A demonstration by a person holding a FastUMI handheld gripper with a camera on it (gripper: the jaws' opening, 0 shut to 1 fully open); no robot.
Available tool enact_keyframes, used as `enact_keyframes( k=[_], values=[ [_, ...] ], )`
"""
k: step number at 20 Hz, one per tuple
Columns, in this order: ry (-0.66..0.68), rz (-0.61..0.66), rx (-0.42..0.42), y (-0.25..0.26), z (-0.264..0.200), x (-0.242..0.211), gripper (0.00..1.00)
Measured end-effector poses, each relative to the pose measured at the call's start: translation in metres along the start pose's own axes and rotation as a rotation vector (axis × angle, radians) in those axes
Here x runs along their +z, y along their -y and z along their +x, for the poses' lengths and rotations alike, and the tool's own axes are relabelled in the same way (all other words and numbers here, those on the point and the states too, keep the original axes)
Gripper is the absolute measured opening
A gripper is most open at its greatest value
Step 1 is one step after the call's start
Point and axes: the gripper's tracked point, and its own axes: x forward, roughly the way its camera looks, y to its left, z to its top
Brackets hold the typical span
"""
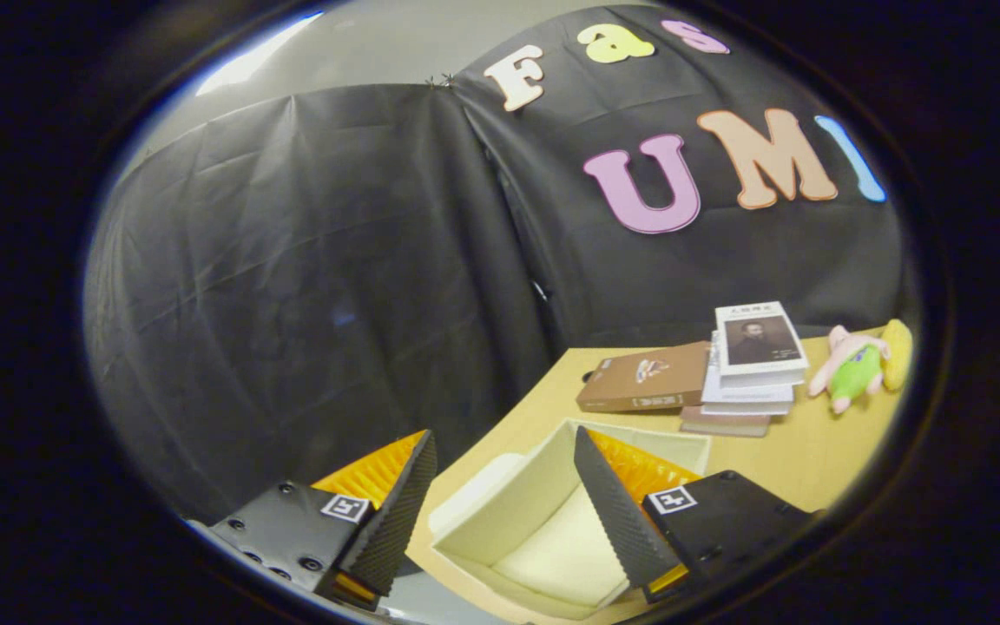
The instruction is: Open the storage box then place both shoes into the box .Put the left shoe in first, then the right shoe, with the right side of both shoes facing outward in a uniform manner.
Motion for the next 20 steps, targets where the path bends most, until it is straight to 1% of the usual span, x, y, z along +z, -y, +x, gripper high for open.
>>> enact_keyframes(
  k=[5,11,16,20],
  values=[
    [0.011,-0.050,-0.102,0.053,-0.027,0.003,1.00],
    [0.011,-0.088,-0.229,0.115,-0.057,-0.004,1.00],
    [-0.018,-0.103,-0.317,0.155,-0.082,-0.020,1.00],
    [-0.069,-0.082,-0.372,0.187,-0.101,-0.048,1.00]
  ],
)
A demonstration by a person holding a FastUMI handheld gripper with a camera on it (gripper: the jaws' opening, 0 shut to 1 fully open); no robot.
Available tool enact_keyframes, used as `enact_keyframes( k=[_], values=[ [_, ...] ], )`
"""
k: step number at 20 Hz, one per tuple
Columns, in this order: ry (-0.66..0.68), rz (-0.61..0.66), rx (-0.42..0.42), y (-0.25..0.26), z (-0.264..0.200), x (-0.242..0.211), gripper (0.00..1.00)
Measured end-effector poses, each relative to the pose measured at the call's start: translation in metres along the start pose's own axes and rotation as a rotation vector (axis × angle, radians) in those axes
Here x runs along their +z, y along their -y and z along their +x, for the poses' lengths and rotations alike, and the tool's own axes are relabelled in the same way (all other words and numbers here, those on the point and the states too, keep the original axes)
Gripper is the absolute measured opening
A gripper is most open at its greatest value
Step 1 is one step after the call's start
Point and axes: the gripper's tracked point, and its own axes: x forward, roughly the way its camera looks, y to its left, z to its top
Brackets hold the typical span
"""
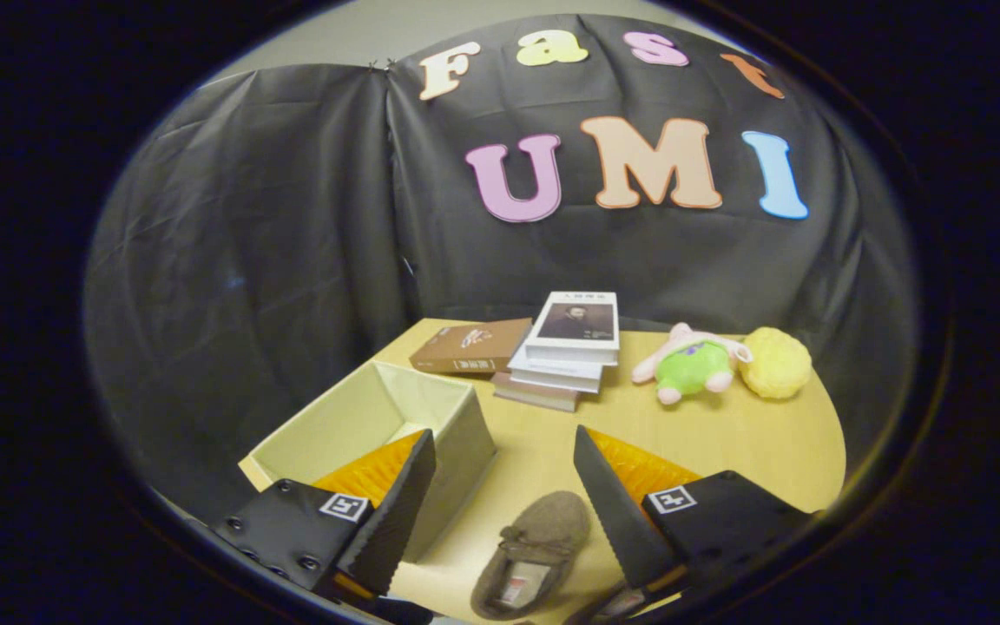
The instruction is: Open the storage box then place both shoes into the box .Put the left shoe in first, then the right shoe, with the right side of both shoes facing outward in a uniform manner.
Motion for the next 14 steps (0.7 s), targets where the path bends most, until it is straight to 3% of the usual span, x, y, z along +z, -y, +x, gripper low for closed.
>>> enact_keyframes(
  k=[7,14],
  values=[
    [-0.131,0.017,-0.040,0.039,-0.003,-0.065,1.00],
    [-0.294,0.004,-0.001,0.053,-0.002,-0.135,1.00]
  ],
)
